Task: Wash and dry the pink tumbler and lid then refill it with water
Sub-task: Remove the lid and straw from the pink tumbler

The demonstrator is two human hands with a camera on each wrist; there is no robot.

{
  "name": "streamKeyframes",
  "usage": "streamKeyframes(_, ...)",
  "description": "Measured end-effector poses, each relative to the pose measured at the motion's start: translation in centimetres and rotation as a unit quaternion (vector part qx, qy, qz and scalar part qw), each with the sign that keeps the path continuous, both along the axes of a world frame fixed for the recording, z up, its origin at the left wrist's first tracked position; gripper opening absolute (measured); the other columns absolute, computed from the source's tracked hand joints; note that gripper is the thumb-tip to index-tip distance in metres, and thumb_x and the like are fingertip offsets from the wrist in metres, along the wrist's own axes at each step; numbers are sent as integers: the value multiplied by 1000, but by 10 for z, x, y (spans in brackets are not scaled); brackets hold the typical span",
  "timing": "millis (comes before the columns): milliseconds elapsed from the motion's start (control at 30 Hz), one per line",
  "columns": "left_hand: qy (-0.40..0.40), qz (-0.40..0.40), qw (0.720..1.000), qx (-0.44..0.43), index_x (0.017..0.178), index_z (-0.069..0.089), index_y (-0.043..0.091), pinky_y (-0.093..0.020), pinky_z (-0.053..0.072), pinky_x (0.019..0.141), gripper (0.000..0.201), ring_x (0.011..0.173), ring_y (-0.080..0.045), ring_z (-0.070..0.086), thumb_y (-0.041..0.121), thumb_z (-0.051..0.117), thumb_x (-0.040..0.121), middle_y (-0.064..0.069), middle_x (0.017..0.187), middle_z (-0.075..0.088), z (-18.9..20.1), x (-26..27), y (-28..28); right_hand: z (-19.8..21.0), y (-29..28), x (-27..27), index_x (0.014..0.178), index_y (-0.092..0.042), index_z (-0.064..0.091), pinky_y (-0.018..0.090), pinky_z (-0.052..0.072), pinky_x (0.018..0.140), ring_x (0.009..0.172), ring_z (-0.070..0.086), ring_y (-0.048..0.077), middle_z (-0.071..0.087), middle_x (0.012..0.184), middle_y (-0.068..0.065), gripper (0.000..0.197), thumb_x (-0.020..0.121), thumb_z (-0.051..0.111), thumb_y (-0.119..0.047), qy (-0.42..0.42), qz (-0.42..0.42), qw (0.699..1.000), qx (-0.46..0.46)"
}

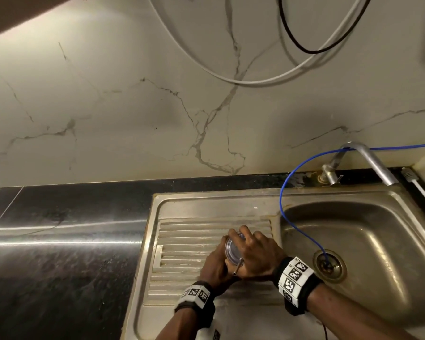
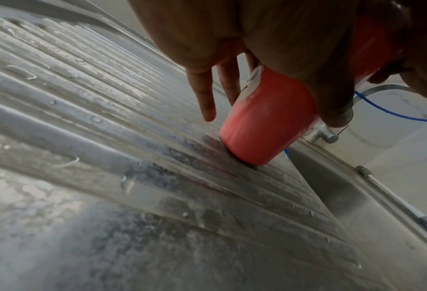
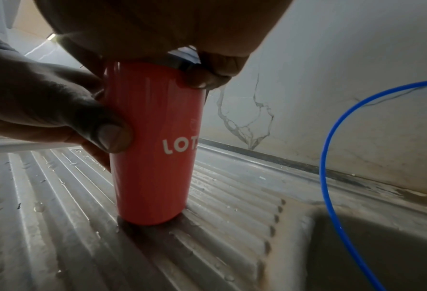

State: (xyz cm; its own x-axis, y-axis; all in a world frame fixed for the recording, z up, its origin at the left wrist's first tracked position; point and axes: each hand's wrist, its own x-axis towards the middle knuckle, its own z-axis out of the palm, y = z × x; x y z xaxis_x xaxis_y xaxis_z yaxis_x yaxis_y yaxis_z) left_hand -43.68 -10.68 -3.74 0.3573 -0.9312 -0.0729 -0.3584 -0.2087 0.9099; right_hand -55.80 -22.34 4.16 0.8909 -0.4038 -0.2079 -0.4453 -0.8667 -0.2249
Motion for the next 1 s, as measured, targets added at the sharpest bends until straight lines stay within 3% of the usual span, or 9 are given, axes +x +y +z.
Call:
streamKeyframes(100,-3,-2,1000,-1,146,48,21,-19,53,89,83,107,-4,70,53,82,78,23,121,68,-2,-1,1,2,-1,0,147,-19,41,46,60,68,87,68,40,56,130,12,91,77,47,-77,17,2,1000,5)
streamKeyframes(200,-4,-7,1000,0,144,46,25,-23,54,88,81,106,-10,71,54,80,76,15,122,70,0,-2,1,4,-2,0,147,-20,40,48,59,70,89,69,41,55,129,11,91,77,47,-77,15,5,1000,-2)
streamKeyframes(367,-15,-1,1000,0,129,43,45,-7,46,79,64,96,7,67,44,83,79,16,117,69,-1,-3,0,5,-5,0,148,-20,35,49,58,74,95,68,42,51,134,11,93,77,47,-78,21,16,1000,-3)
streamKeyframes(467,-7,1,1000,1,129,43,42,-9,47,79,64,96,15,66,40,84,81,15,116,71,-4,-4,0,7,-6,-1,146,-21,35,51,58,74,95,68,44,51,133,11,92,76,45,-79,24,21,999,1)
streamKeyframes(667,12,9,1000,7,135,46,30,-9,48,78,74,97,13,67,51,83,74,20,115,70,-6,-6,0,10,-6,-2,141,-23,40,52,60,73,92,69,44,53,130,10,85,77,59,-75,15,28,999,6)
streamKeyframes(767,9,8,1000,14,137,50,24,-13,51,81,77,98,11,67,49,86,73,25,117,68,-10,-5,1,11,-6,-3,144,-21,40,52,59,77,98,68,44,52,133,12,85,80,60,-73,12,24,1000,7)
streamKeyframes(900,-5,9,1000,30,137,50,26,-20,54,82,74,98,9,69,31,94,78,23,116,69,-16,-4,-1,10,-7,-3,146,-20,39,53,58,82,104,66,44,51,136,14,86,82,61,-72,8,23,1000,17)
streamKeyframes(1000,-10,2,999,31,135,46,31,-13,52,80,78,96,9,68,31,97,76,19,115,69,-15,-3,-1,10,-9,-4,147,-20,40,51,58,84,104,66,45,53,134,15,84,83,61,-71,3,21,999,24)
